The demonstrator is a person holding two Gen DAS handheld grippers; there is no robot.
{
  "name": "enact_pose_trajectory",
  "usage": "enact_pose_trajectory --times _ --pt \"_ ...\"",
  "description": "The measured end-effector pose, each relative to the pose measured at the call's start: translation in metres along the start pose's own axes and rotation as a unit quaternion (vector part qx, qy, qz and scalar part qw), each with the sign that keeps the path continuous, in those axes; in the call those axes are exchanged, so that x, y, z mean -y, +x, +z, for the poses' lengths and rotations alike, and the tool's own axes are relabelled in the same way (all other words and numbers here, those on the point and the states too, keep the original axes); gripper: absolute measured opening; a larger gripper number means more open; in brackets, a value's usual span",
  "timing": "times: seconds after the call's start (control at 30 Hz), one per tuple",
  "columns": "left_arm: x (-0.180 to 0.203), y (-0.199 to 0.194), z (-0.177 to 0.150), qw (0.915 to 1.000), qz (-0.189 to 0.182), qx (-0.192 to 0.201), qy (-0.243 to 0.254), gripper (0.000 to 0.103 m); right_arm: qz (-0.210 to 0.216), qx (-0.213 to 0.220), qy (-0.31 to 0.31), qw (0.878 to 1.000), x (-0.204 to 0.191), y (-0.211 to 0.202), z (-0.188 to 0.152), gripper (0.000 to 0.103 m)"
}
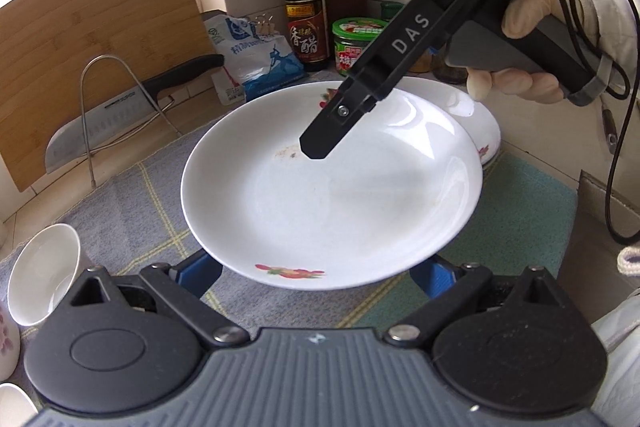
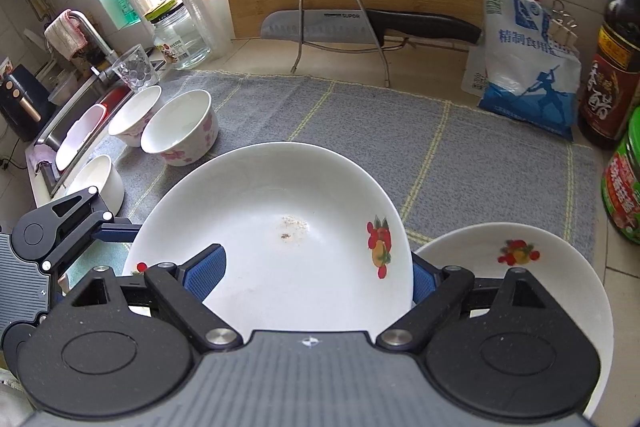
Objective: Organize plates and bowls
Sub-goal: 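Lift the flowered plate with the right tool and carry it to the plate stack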
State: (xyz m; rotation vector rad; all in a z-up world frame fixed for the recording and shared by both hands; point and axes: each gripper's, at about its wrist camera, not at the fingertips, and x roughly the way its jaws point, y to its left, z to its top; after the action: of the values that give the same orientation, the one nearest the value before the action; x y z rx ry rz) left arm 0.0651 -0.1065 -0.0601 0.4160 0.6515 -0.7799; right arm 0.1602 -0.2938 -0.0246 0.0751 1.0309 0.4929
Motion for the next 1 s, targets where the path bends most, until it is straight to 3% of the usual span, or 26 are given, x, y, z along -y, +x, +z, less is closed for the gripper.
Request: enact_pose_trajectory --times 0.5,1.0 --pt "0.041 0.043 0.032 0.9968 -0.063 0.007 0.048 0.099 -0.05 0.009 0.067 0.996 0.058 -0.042 -0.048 0.094" --pt "0.054 0.074 0.047 0.9952 -0.075 -0.008 0.063 0.099 -0.056 0.005 0.103 0.993 0.095 -0.043 -0.065 0.094"
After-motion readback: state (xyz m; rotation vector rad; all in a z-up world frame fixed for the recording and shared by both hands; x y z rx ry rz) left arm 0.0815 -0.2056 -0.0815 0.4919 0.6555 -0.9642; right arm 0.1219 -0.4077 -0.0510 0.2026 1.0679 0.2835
